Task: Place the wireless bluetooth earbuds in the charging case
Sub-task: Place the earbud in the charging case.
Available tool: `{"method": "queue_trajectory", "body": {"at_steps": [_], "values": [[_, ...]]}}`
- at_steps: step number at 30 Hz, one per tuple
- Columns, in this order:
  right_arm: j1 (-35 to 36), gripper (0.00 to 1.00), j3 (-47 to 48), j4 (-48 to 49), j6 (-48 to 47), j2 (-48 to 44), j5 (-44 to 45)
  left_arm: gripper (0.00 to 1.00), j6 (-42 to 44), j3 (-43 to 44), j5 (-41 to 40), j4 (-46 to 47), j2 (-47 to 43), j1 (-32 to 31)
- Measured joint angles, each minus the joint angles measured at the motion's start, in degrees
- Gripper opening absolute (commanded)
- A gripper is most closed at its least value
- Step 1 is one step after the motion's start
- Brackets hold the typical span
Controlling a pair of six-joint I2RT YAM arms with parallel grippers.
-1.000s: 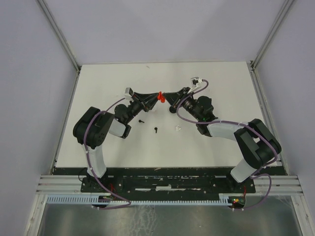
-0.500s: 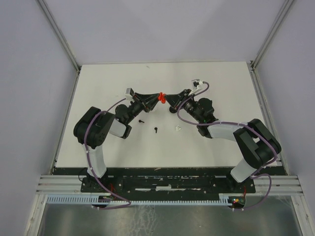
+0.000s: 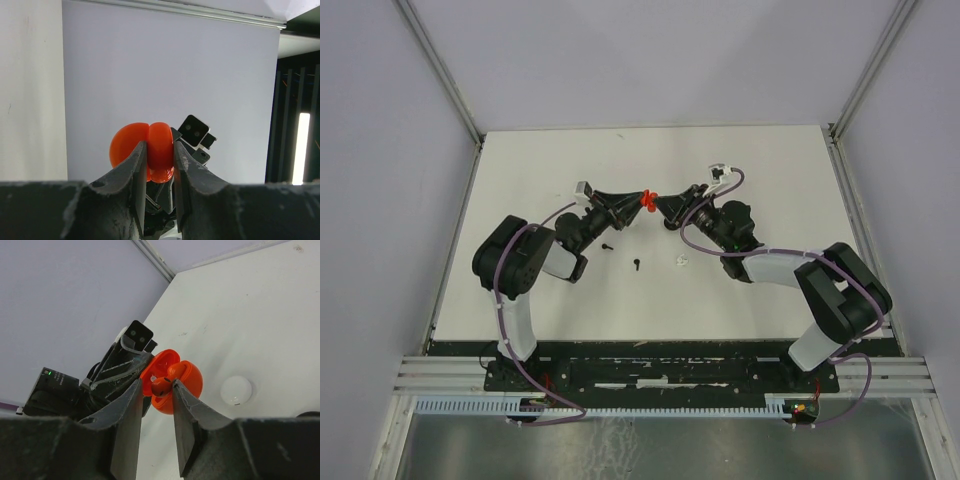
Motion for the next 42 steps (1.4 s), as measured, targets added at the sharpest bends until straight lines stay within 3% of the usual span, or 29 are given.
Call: {"method": "queue_trajectory", "body": {"at_steps": [15,20,29,33,42], "values": [[-0.1,0.66,-1.2,-6.9,-3.3,-7.6,3.9,0.03,0.0,0.4,0.1,0.0,0.2,1.2],[-0.5,0.68,2.7,-25.6,-7.6,-14.0,10.4,0.03,0.0,-0.1,0.2,0.0,0.2,1.7],[-0.7,0.73,21.2,-58.6,-17.9,-12.7,15.9,0.03,2.0,-0.4,2.6,-0.2,0.0,1.8],[-0.7,0.74,27.2,-67.6,-22.0,-9.0,15.2,0.03,4.2,-0.5,4.3,-0.9,-0.9,1.8],[-0.7,0.75,27.9,-77.7,-27.4,-4.6,12.8,0.03,7.9,-0.5,7.7,-2.6,-1.9,1.8]]}}
